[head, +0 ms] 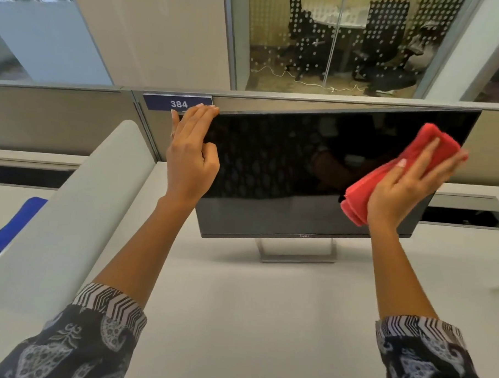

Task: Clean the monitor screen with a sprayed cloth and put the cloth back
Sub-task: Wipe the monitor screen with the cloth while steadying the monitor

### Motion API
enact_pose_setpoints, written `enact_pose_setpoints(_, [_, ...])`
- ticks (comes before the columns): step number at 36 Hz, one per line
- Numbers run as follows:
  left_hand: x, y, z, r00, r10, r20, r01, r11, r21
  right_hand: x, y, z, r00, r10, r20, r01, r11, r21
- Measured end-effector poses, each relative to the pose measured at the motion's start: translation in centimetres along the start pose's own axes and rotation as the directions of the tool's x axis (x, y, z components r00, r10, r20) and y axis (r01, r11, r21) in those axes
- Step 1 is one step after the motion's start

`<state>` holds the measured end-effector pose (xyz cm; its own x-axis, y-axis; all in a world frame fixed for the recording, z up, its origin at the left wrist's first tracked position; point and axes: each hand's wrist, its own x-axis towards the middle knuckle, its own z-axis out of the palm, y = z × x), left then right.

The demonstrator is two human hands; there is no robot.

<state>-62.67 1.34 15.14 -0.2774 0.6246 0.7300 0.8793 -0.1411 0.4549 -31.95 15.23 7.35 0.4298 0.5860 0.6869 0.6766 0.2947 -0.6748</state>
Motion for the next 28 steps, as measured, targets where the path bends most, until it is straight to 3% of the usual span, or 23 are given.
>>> enact_pose_setpoints(4, [0.0,0.1,0.3,0.999,-0.021,-0.028,0.020,1.000,-0.019,-4.1,1.2,-0.4,0.966,0.257,0.027,-0.258,0.960,0.105])
enact_pose_setpoints(8, [0.0,0.0,0.1,1.000,-0.022,-0.020,0.022,1.000,-0.005,-9.2,-0.3,0.4,0.956,0.264,0.125,-0.282,0.948,0.151])
enact_pose_setpoints(13, [0.0,0.1,-0.2,0.999,-0.046,-0.012,0.046,0.999,-0.013,-10.0,-7.1,3.1,0.995,0.061,0.078,-0.072,0.987,0.144])
enact_pose_setpoints(17, [0.2,0.3,-0.5,0.999,-0.053,0.003,0.053,0.998,0.017,-10.7,-14.0,4.6,0.981,-0.161,0.111,0.152,0.985,0.086])
enact_pose_setpoints(20, [0.6,-0.1,-1.2,0.999,-0.002,0.042,0.000,0.999,0.041,-12.6,-16.8,5.2,0.893,-0.402,0.205,0.391,0.916,0.092])
enact_pose_setpoints(23, [0.8,-0.9,-1.8,0.996,0.013,0.086,-0.017,0.999,0.046,-15.3,-15.8,5.6,0.730,-0.607,0.314,0.597,0.790,0.138])
enact_pose_setpoints(26, [0.5,-2.0,-2.4,0.995,-0.022,0.093,0.018,0.999,0.046,-17.2,-12.4,5.0,0.606,-0.690,0.396,0.692,0.703,0.166])
enact_pose_setpoints(28, [0.2,-2.6,-2.9,0.996,-0.037,0.084,0.034,0.999,0.033,-17.3,-10.1,4.1,0.610,-0.677,0.412,0.692,0.708,0.140])
